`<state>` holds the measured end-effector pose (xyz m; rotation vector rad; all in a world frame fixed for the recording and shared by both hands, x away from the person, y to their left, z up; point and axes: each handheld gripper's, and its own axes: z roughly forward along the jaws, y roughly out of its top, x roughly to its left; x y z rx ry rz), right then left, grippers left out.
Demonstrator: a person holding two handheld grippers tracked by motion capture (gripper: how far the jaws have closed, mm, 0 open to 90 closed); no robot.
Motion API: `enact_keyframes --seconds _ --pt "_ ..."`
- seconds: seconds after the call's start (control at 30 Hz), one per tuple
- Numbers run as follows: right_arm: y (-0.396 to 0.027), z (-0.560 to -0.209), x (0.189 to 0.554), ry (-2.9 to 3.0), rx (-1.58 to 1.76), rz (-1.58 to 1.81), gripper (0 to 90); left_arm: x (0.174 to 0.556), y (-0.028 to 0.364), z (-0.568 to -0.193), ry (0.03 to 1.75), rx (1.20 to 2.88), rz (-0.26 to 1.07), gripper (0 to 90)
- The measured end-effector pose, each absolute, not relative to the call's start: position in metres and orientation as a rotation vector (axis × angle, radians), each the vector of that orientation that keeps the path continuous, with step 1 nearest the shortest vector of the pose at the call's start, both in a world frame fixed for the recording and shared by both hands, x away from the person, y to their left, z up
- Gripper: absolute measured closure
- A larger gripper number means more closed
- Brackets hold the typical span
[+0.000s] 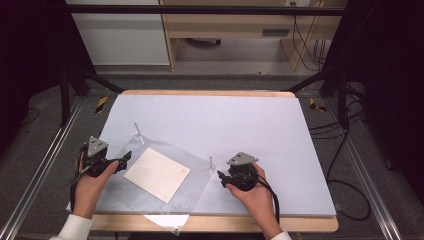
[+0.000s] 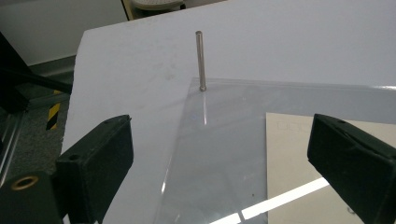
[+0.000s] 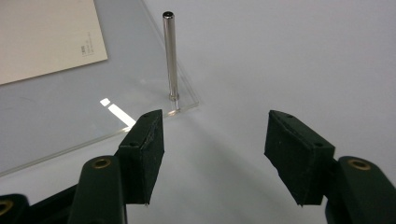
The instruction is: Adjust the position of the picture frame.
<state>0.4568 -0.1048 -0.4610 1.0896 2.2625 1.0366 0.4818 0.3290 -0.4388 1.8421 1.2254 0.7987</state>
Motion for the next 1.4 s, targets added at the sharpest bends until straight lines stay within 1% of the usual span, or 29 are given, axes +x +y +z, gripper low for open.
enact_keyframes --seconds 0.17,0.37,0.4,0.43,0.5,0.67,0.83,0.9,0.97,1.1,1.13,1.2,1.23,1.3,1.33,1.37,1.4 --pt "-0.105 -0.46 0.454 2.256 1.067 1.044 40.6 0.483 0.327 -0.437 1.225 1.844 0.804 8.0" --pt "-0.102 -0.458 0.451 2.26 1.056 1.037 51.6 0.48 0.324 -0.436 1.211 1.847 0.806 8.1" --pt "-0.101 -0.458 0.452 2.26 1.046 1.036 54.8 0.48 0.324 -0.436 1.212 1.846 0.804 8.1" --pt "-0.101 -0.458 0.452 2.26 1.046 1.036 54.8 0.48 0.324 -0.436 1.212 1.845 0.802 8.1" --pt "-0.1 -0.457 0.453 2.276 1.045 1.042 59.3 0.48 0.324 -0.437 1.21 1.847 0.797 8.1" --pt "-0.094 -0.459 0.462 2.303 1.058 1.022 61.5 0.48 0.324 -0.436 1.21 1.843 0.791 8.1" --pt "-0.086 -0.462 0.47 2.33 1.034 1.007 61.7 0.48 0.324 -0.436 1.2 1.853 0.79 8.2" --pt "-0.081 -0.462 0.473 2.337 1.023 1.002 62.9 0.48 0.324 -0.436 1.204 1.849 0.788 8.2" --pt "-0.075 -0.463 0.478 2.356 1.01 1.006 66.5 0.48 0.324 -0.436 1.208 1.841 0.783 8.9" --pt "-0.069 -0.465 0.483 2.373 1.021 1.007 68.8 0.481 0.324 -0.437 1.213 1.842 0.766 9.6" --pt "-0.065 -0.467 0.486 2.392 1.015 1.01 70.8 0.481 0.324 -0.437 1.211 1.842 0.766 12.6" --pt "-0.064 -0.468 0.487 2.393 1.008 1.011 72.6 0.481 0.324 -0.437 1.207 1.843 0.766 13.2" --pt "-0.063 -0.468 0.489 2.393 1.014 1.021 75.3 0.482 0.324 -0.436 1.206 1.844 0.763 13.5" --pt "-0.061 -0.469 0.492 2.397 1.034 1.025 79.6 0.483 0.325 -0.436 1.201 1.843 0.757 17.0" --pt "-0.06 -0.47 0.493 2.399 1.035 1.019 83.4 0.485 0.325 -0.435 1.195 1.85 0.756 18.3" --pt "-0.059 -0.47 0.494 2.406 1.042 1.009 85.0 0.487 0.325 -0.434 1.192 1.854 0.757 19.0" --pt "-0.059 -0.47 0.495 2.41 1.039 1.014 85.2 0.489 0.324 -0.433 1.188 1.86 0.756 21.8"
